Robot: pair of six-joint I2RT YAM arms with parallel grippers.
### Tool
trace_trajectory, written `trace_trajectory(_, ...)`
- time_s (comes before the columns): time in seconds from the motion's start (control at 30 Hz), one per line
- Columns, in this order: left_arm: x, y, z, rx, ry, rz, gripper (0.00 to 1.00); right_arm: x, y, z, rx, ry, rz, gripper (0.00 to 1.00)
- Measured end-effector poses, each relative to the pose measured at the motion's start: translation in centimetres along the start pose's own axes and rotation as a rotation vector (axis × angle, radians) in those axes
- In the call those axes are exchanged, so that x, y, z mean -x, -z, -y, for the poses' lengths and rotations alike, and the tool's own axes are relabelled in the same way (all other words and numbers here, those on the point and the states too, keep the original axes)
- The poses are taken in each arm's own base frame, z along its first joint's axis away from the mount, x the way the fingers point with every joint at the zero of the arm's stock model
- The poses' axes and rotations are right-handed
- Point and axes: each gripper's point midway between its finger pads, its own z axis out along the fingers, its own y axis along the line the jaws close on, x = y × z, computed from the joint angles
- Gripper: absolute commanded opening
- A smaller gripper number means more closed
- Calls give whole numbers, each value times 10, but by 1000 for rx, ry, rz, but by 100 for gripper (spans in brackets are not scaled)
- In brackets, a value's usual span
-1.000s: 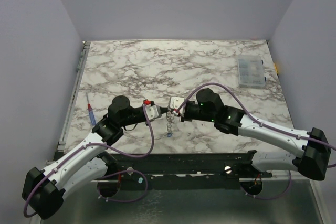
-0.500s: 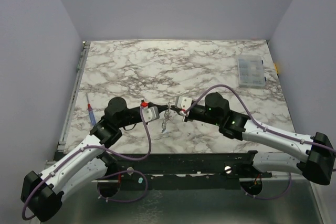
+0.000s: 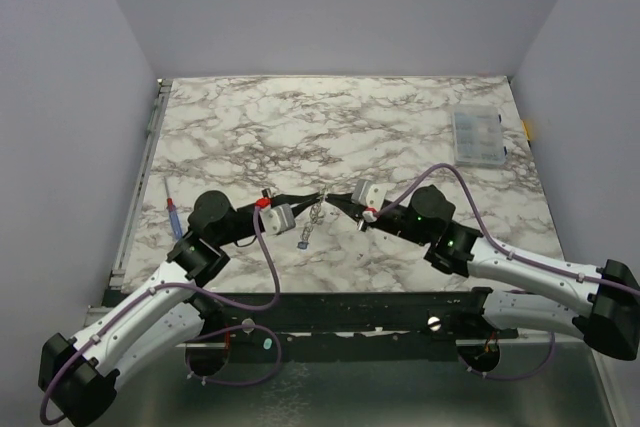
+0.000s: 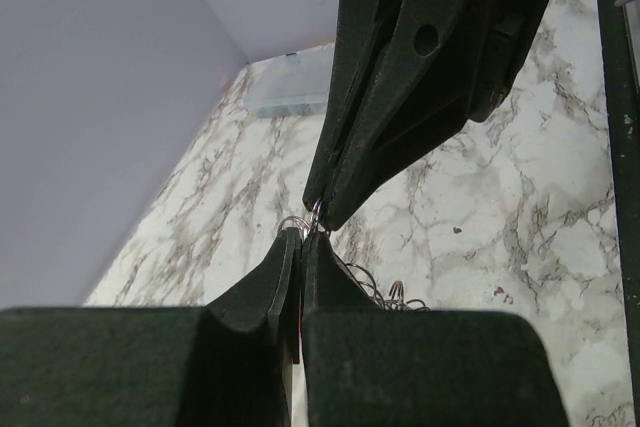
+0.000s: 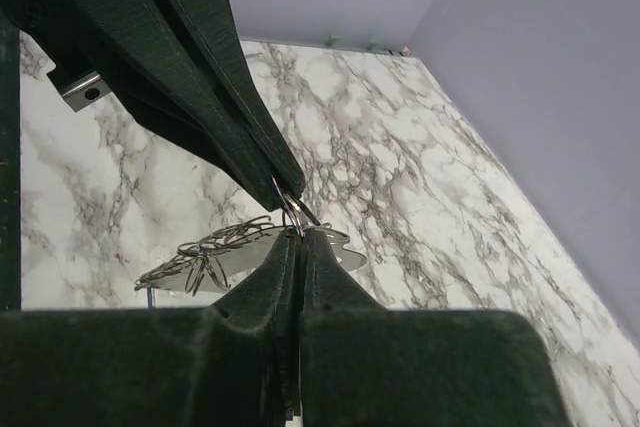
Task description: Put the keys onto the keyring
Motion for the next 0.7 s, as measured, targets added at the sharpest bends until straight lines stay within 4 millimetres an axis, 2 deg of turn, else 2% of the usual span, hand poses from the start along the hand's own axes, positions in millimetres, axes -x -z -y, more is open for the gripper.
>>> trace_trajectory(0.33,10,-1,-4,22,5,44,2,11,0,4,-36,-42,73,1)
trace_trajectory(0.63,11,0,-4,28,0,54,0,13,1,1,-8,-25,86,1)
trace_trajectory(0.7,9,0,-3,26,5,48,0,11,1,-2,13,-10,75,8)
